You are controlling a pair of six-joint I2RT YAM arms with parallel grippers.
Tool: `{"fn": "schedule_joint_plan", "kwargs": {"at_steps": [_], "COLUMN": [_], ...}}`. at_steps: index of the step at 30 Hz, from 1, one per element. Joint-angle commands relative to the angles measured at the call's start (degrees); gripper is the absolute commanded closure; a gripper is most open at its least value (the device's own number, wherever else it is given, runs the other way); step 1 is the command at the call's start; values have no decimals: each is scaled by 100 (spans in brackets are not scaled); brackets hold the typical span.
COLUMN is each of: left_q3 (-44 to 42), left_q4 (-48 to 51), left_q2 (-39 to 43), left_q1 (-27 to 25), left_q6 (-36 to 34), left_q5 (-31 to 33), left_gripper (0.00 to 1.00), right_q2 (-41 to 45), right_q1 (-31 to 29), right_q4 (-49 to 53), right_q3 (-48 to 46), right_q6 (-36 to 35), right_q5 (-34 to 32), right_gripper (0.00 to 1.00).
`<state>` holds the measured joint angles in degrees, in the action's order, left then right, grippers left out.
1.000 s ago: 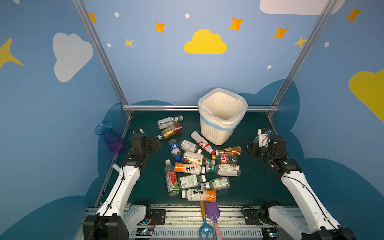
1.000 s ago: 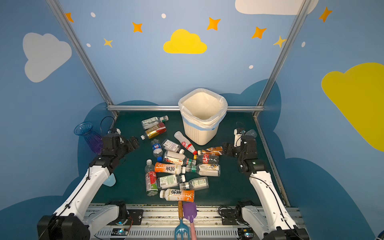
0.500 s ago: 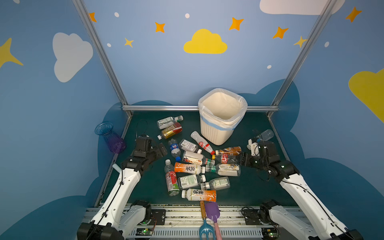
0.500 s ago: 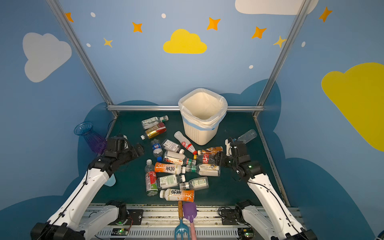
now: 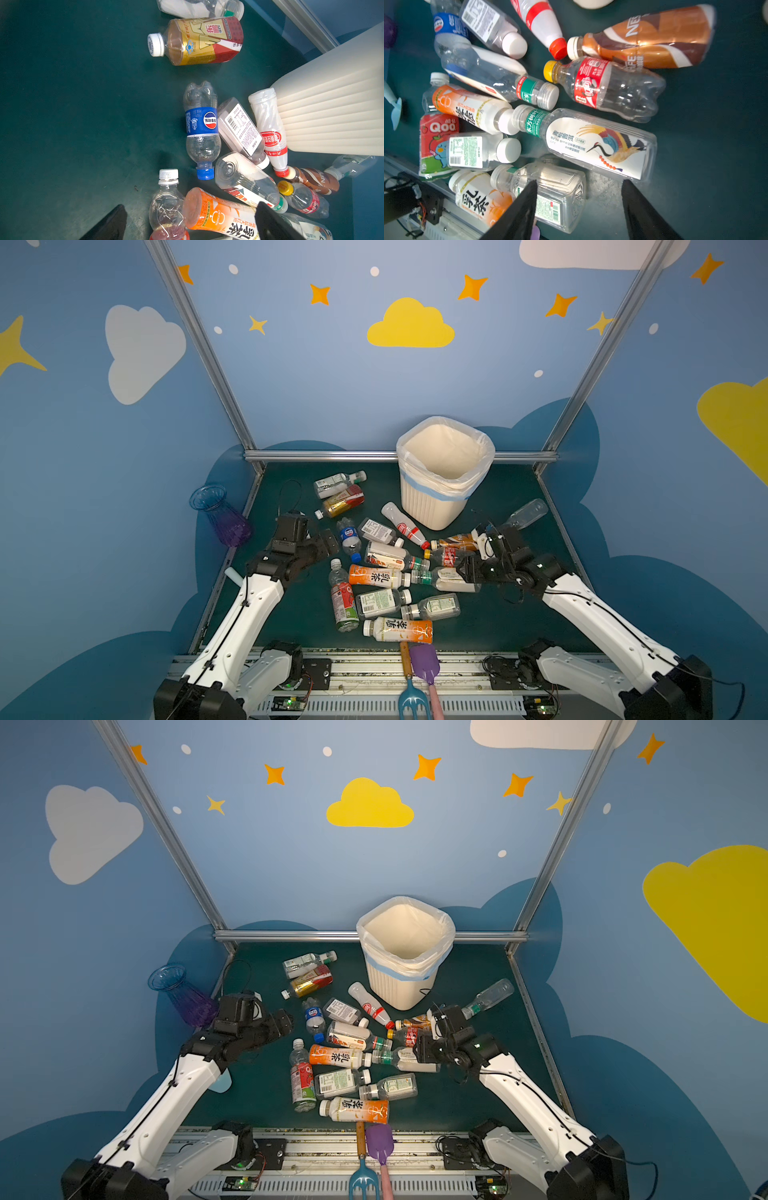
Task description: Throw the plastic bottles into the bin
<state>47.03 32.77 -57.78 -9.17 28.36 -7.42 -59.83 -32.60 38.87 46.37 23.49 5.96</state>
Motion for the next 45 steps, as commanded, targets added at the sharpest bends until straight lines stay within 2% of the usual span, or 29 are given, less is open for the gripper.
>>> {"fn": "schedule_joint_plan", "kwargs": {"at_steps": [1,7,10,15,21,24,28,31,36,45], "left_q3": [114,62,44,-16,-61,-65,-28,4,8,3], "left_q4": [141,148,185,190,240,221,236,247,221,212], "left_q2": [12,85,109,220,310,295,265,258,253,232], "left_q1": [-23,-41,-37,-41,-46,-46,-41,-43,-43,-39], "left_q6": [-19,-11,-24,-28,-94,-103,-144,-182,-193,-248], "left_q5": [-37,-64,-93,-130,-86,-118,-146,-137,-137,-119], "left_gripper": [3,3,3,3,3,3,3,3,3,3], "right_q2": [-50,-178,-370,-675,-995,-1108,-1494,-1936,-2368,-2765], "right_q1": [-543,-2166,-2860,-3796,-3958,-3965,-3964,-3967,-3934,-3895], "right_q4": [15,-108,6,348,1224,1295,1663,2160,2186,2300], "right_q3": [233,353,500,702,1007,1165,1366,1625,1775,1907], "right_q6": [-347,-932,-1056,-1283,-1336,-1491,-1634,-1954,-2325,-2534], "right_q5": [292,336,-15,-1089,-1955,-1894,-2370,-2467,-2014,-1908], "right_gripper": [35,34,34,36,40,39,38,38,37,32]}}
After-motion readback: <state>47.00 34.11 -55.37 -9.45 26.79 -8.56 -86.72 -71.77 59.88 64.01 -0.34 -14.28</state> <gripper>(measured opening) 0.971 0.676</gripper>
